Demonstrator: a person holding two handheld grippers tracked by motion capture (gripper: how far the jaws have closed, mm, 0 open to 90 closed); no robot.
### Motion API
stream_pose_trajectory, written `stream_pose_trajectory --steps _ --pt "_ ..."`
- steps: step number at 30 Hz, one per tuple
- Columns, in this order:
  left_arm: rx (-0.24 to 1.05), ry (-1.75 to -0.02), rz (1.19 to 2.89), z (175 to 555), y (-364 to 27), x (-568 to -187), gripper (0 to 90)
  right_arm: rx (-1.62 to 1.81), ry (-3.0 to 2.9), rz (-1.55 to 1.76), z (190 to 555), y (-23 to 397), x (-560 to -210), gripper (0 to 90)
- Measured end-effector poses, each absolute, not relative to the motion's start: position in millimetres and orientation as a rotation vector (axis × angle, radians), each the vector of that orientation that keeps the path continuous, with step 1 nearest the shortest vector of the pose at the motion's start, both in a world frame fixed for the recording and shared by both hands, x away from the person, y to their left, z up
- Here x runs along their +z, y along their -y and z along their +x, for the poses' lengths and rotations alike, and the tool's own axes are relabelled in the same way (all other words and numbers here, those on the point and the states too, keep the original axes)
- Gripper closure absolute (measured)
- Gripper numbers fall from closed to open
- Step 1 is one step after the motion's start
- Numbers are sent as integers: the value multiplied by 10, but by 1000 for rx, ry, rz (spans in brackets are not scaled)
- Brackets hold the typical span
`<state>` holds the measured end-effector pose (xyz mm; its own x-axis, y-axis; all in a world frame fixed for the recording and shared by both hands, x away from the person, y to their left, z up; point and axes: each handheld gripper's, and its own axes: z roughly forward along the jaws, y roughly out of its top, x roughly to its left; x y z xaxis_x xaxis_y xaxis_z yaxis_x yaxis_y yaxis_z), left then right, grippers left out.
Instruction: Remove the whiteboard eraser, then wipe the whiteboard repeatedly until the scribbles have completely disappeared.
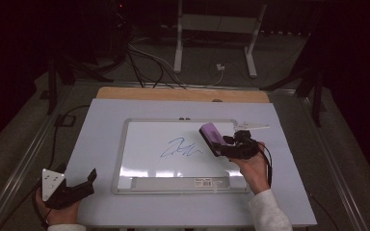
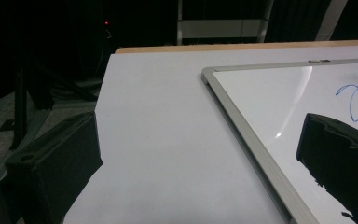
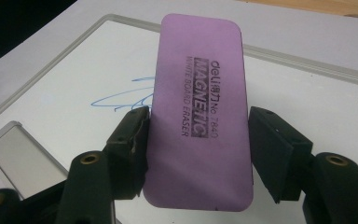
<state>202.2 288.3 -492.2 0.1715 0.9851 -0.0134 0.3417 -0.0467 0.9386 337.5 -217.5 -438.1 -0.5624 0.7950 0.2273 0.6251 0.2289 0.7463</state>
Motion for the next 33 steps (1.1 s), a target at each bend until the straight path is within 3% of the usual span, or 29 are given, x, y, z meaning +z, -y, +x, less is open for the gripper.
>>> stream_pose_trajectory --steps 33 --pt "902 -1320 1550 2022 -2897 -4931 4 1185 -2366 1292 3419 1901 -4511 407"
